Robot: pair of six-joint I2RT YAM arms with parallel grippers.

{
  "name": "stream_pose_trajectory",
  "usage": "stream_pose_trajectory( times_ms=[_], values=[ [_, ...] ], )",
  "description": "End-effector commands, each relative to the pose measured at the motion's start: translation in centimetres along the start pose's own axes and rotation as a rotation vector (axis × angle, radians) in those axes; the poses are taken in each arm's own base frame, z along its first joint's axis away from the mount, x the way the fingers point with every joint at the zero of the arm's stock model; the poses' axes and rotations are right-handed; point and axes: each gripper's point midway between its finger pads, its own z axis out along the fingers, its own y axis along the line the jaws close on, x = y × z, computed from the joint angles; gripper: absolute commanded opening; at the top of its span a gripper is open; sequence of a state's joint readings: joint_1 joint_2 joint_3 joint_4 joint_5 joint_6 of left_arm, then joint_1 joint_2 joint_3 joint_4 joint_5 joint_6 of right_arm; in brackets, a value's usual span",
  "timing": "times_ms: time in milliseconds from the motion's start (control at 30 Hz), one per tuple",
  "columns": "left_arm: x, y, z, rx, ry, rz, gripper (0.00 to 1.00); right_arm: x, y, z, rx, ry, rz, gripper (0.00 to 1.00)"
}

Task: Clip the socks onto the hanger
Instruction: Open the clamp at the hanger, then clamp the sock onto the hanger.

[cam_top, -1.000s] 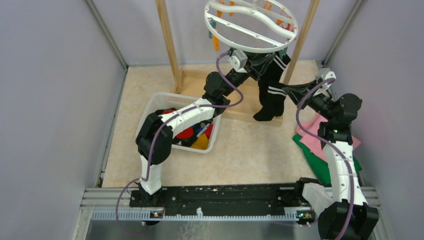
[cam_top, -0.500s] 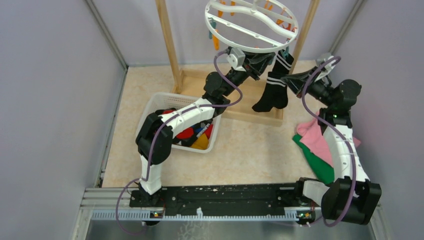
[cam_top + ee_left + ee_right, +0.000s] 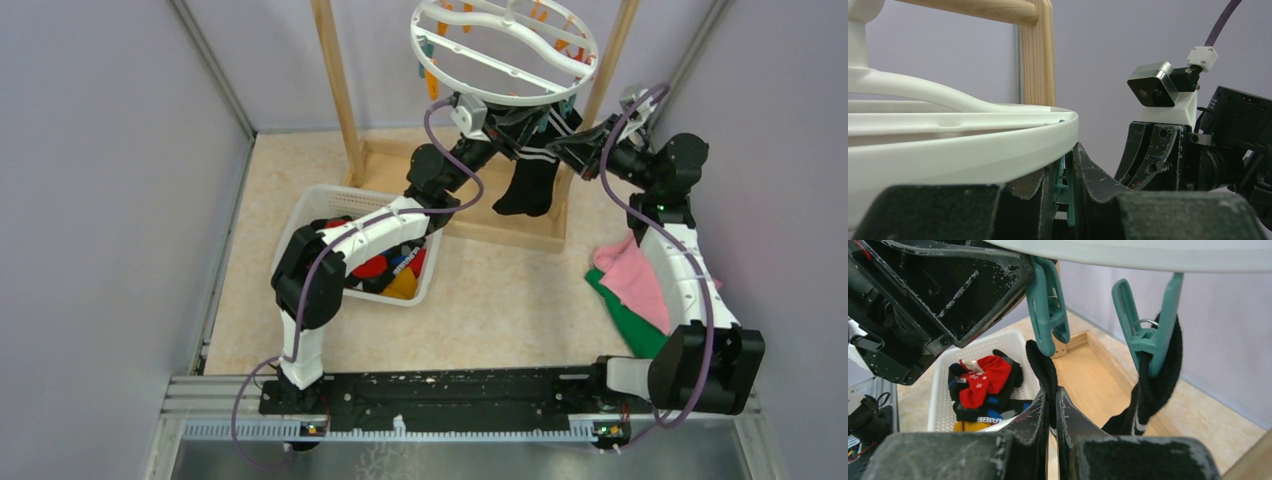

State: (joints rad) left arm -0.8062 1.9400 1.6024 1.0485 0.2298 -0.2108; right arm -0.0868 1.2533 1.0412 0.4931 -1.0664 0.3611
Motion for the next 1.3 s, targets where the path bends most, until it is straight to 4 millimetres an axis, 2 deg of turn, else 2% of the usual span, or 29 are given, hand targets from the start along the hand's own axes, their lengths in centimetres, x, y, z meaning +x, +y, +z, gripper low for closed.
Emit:
stream_pose_trajectory(
  times_ms=[0, 300, 767, 1067, 1267],
  values=[
    [-4.3, -1.6, 0.4, 0.056, -0.093, -0.011, 0.0, -3.0, 0.9, 0.9, -0.047, -0.053, -0.048, 0.0],
    [-4.4, -1.7, 0.2, 0.063, -0.096, -0.027, 0.0, -3.5, 0.3, 1.4, -0.043, -0.066, -0.019, 0.0],
    [-4.3, -1.5, 0.0, 0.064, -0.091, -0.027, 0.0, -4.8, 0.8, 1.4, -0.068, -0.103, -0.029, 0.0],
    [-4.0, -1.5, -0.1, 0.071, -0.085, -0.026, 0.0, -6.3, 1.4, 0.5, -0.097, -0.155, -0.042, 0.0],
    [-3.9, -1.6, -0.1, 0.075, -0.083, -0.025, 0.0, -6.4, 1.8, 0.4, -0.122, -0.158, -0.034, 0.0]
  ],
)
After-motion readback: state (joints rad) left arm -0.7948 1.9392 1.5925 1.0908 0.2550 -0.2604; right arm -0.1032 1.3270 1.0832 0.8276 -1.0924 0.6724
